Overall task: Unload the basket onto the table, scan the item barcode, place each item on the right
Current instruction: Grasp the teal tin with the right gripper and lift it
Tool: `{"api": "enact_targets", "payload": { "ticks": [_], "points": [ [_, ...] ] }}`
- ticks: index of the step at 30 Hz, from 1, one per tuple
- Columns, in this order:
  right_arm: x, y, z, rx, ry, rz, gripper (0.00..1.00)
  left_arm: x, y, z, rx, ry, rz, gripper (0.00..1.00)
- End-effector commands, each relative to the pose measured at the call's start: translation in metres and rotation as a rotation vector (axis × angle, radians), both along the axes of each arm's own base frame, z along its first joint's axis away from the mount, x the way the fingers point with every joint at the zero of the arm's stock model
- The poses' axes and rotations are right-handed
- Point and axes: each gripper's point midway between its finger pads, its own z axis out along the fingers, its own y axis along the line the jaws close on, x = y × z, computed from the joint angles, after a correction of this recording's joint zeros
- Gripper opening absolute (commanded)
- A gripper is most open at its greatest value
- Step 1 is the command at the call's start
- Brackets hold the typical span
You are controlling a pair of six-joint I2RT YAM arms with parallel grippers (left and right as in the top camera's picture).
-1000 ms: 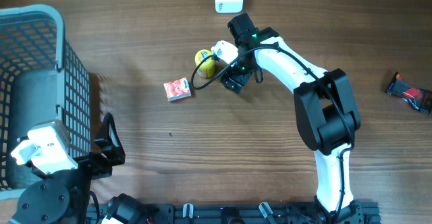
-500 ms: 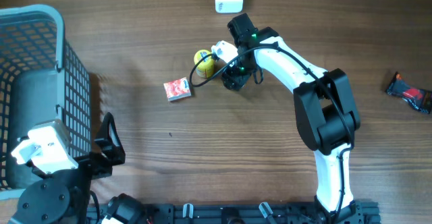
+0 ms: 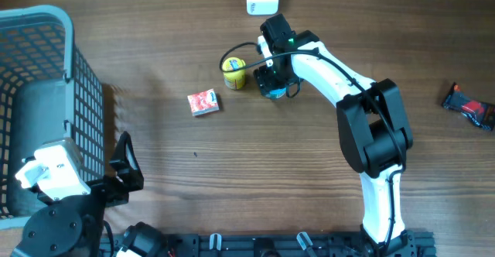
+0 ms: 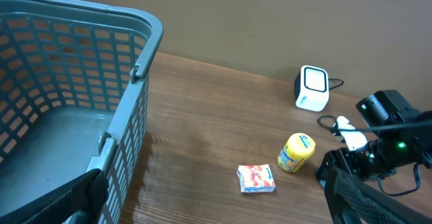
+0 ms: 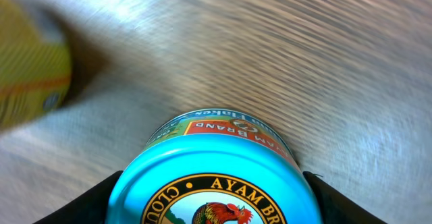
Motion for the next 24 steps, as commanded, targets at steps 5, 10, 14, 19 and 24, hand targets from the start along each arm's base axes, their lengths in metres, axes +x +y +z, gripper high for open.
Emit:
{"api": "enact_targets", "payload": {
  "ticks": [5, 10, 14, 19, 24],
  "points": [
    [-0.026, 0.000, -0.012, 0.051, 0.196, -0.420, 0.55, 0.001, 0.000, -0.001, -0.007, 0.007, 0.011, 1.00],
    [-0.047, 0.006, -0.010, 0.082, 0.302, -0.412, 0.51, -0.001, 0.001, -0.005, -0.016, 0.024, 0.018, 1.00],
    [-0.072, 0.015, -0.001, 0.136, 0.446, -0.402, 0.47, -0.001, 0.001, -0.006, -0.017, 0.027, 0.020, 1.00],
    [-0.102, 0.028, 0.014, 0.204, 0.616, -0.387, 0.43, -0.001, 0.002, -0.007, -0.014, 0.033, 0.020, 1.00],
    [-0.129, 0.033, 0.029, 0.246, 0.755, -0.356, 0.38, -0.003, 0.003, -0.011, -0.008, 0.049, 0.021, 1.00]
  ]
}}
